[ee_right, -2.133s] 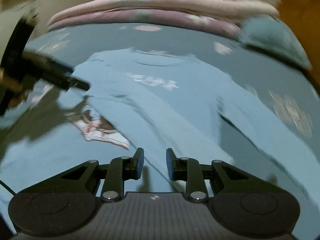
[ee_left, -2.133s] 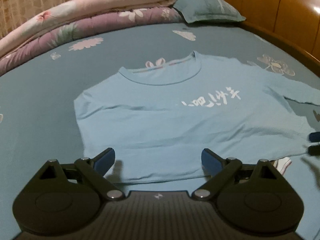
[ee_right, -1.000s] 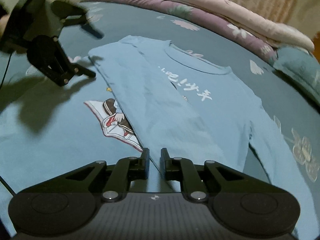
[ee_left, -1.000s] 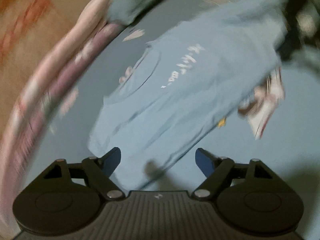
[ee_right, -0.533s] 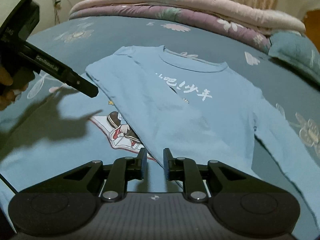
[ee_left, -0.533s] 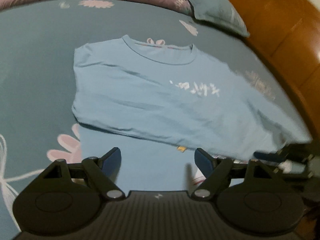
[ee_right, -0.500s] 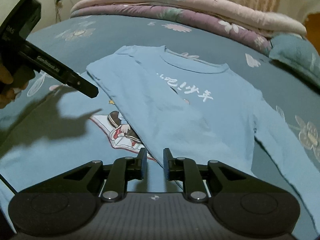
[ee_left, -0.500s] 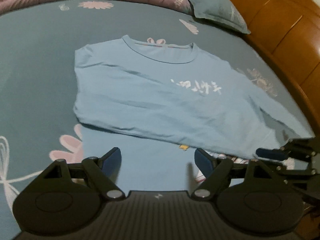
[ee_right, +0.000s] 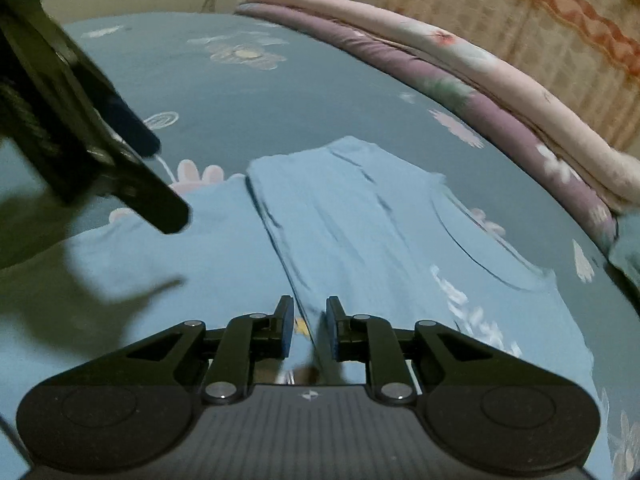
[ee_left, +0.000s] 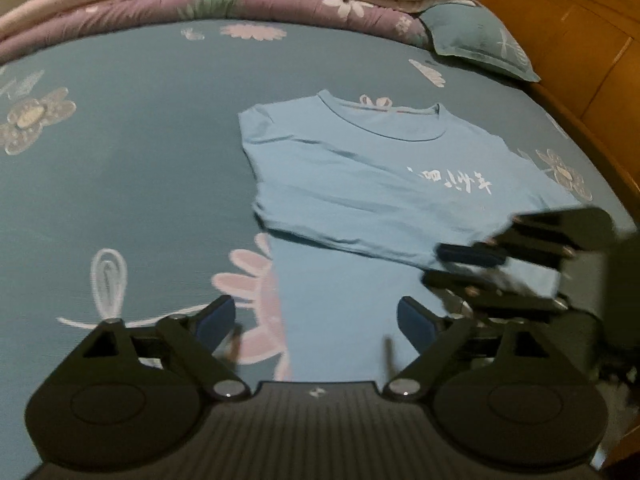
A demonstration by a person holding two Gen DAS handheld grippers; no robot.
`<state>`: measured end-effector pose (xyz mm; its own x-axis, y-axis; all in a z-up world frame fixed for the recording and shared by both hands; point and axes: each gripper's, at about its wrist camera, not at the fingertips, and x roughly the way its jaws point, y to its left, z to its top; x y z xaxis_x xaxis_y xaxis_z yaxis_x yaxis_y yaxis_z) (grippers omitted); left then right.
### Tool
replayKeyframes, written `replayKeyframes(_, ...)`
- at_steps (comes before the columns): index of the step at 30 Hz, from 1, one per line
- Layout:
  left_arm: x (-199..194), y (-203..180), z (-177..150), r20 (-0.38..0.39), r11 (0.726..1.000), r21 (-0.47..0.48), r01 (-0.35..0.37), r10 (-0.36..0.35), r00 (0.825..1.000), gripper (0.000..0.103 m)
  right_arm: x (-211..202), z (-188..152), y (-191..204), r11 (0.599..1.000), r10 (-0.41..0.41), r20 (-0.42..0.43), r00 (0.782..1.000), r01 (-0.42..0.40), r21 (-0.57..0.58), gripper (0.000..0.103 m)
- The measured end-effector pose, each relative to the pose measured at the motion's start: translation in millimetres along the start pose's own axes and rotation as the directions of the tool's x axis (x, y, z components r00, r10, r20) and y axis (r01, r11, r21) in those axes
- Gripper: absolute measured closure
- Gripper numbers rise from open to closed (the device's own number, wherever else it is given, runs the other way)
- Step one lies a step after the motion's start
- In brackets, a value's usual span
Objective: Fold clothes
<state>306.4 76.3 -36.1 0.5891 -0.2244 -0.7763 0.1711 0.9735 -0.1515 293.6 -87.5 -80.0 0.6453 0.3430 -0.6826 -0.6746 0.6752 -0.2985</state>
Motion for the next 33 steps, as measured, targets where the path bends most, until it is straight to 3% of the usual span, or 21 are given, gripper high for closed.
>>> replayKeyframes(6,-11.4,18.5,-9.8,0.010,0.999,0.005,-0.048,0.048,0.999,0.011,17.3,19.1,15.0,0.996,-0.033,0.002,0.999,0.033,-0.088,0.082)
replayKeyframes(11,-19.7,33.3,-15.7,0.033,0.999,-0.023,-0.043,0.044,0.999,0.011,27.9,28.6,29.9,0.986,-0.076,-0.020,0.997,0.072,-0.153,0.094)
replayKeyframes(19,-34.6,50.3,-22.3,0.058,0.998,-0.039,-0.043,0.045,0.997,0.011,18.6,45.0,24.7,1.000,0.030,-0.058,0.998,-0.029,0.013,0.096)
replayKeyframes(23,-36.8,54.3,-23.1,0.059,0.998,-0.043,-0.044,0.046,0.997,0.011,15.8,43.4,33.6,1.000,0.018,-0.062,0.998,-0.017,0.014,0.093)
replayKeyframes(25,-36.6,54.3,-22.5,0.057,0.998,-0.038,-0.050,0.052,0.997,0.011,-0.2,36.6,30.0,0.999,0.027,-0.057,0.998,-0.025,0.048,0.091)
replayKeyframes(29,-34.5,52.4,-20.2,0.056,0.999,-0.031,-0.032,0.034,0.998,0.011,-49.0,-0.6,15.7,0.997,-0.046,-0.090,0.995,0.051,0.054,0.087)
replayKeyframes(33,-28.2,41.1,-14.1,0.052,1.000,-0.001,-0.011,0.011,0.999,0.011,-82.0,-57.5,-8.0,0.988,-0.143,-0.223,0.964,0.151,0.019,0.086)
